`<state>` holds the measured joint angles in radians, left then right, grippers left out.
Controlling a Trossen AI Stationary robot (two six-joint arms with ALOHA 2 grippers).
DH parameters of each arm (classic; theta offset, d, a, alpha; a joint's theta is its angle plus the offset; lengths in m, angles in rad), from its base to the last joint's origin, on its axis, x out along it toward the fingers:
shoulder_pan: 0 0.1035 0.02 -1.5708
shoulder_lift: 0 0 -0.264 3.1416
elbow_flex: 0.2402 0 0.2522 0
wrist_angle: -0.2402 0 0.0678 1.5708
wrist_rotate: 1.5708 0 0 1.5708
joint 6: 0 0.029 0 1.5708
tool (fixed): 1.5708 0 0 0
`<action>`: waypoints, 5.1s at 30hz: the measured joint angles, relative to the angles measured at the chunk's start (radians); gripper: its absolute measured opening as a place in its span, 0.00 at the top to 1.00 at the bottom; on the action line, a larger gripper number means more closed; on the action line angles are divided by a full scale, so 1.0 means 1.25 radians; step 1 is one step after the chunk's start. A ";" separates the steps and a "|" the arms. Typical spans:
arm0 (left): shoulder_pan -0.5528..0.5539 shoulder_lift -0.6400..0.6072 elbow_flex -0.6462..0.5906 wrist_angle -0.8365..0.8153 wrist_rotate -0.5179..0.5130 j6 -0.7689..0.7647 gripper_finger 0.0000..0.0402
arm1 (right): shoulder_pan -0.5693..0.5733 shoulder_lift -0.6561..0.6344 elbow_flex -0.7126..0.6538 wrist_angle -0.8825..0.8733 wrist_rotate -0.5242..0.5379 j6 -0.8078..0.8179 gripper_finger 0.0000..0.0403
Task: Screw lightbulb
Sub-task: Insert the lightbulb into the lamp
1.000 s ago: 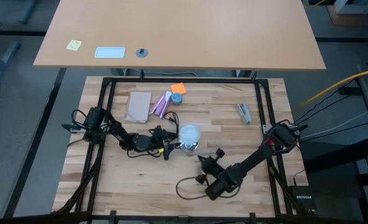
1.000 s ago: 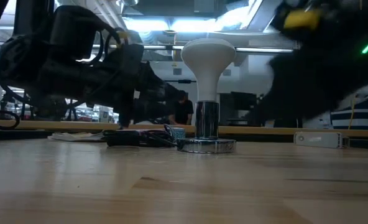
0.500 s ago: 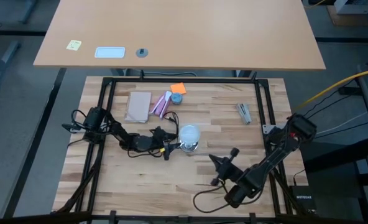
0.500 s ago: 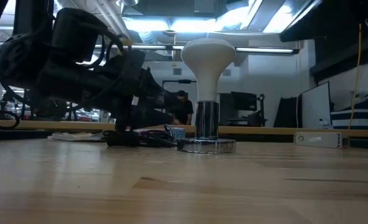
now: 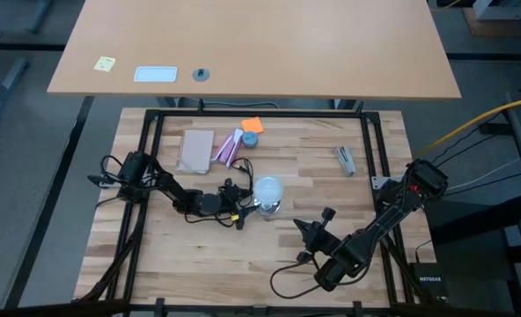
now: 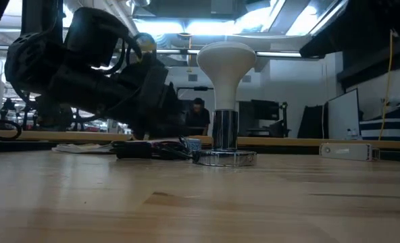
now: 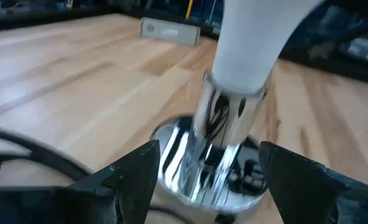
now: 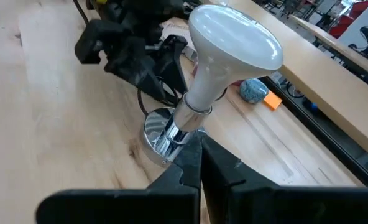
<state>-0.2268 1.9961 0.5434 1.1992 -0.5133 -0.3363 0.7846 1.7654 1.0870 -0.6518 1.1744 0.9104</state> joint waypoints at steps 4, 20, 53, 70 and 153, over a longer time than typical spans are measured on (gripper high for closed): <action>0.000 0.010 0.001 -0.006 0.000 0.000 0.34 | -0.001 0.009 -0.001 0.014 0.029 0.000 0.99; 0.000 0.067 0.057 0.035 -0.012 0.059 0.34 | -0.021 0.100 -0.002 0.130 0.042 0.000 0.99; 0.031 0.066 0.143 0.095 0.029 0.146 0.34 | -0.100 0.190 -0.002 0.216 -0.014 0.001 0.99; 0.046 0.066 0.173 0.039 0.076 0.149 0.37 | -0.134 0.252 -0.001 0.312 -0.101 -0.002 0.99; 0.034 0.066 0.174 -0.028 0.074 0.164 0.61 | -0.172 0.253 -0.002 0.352 -0.199 0.008 0.99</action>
<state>-0.1848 2.0785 0.7605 1.1641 -0.4209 -0.1310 0.5691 2.0811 1.0851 -0.2116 0.9251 0.9206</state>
